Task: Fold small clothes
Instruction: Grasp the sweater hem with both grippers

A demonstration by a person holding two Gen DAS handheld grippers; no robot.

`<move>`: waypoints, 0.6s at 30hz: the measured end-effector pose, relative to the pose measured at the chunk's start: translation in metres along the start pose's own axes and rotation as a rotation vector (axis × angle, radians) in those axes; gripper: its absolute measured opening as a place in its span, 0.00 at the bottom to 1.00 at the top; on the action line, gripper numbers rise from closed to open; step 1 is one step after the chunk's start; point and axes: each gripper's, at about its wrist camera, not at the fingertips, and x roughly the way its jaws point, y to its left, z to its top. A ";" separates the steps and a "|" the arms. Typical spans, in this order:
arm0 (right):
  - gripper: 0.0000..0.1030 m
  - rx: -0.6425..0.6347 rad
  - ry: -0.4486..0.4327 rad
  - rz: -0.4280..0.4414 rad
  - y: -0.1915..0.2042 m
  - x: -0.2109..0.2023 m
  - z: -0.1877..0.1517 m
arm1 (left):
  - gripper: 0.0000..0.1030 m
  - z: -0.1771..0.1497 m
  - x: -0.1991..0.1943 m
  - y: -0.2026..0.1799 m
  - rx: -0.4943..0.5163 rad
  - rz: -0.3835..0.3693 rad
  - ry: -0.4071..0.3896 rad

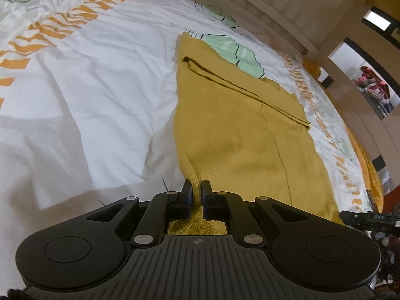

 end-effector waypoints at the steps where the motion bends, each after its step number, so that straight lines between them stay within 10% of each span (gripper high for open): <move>1: 0.57 -0.007 0.003 -0.009 0.001 0.001 0.001 | 0.07 -0.001 0.000 0.001 -0.004 0.000 0.002; 10: 0.73 0.004 0.122 0.112 -0.009 0.014 0.012 | 0.07 -0.001 0.002 0.002 -0.007 -0.004 0.005; 14: 0.55 0.045 0.163 0.198 -0.018 0.010 0.009 | 0.07 -0.002 0.003 0.002 0.002 -0.003 0.003; 18: 0.15 0.065 0.149 0.225 -0.023 0.004 0.003 | 0.07 -0.001 0.004 0.001 0.004 -0.002 0.006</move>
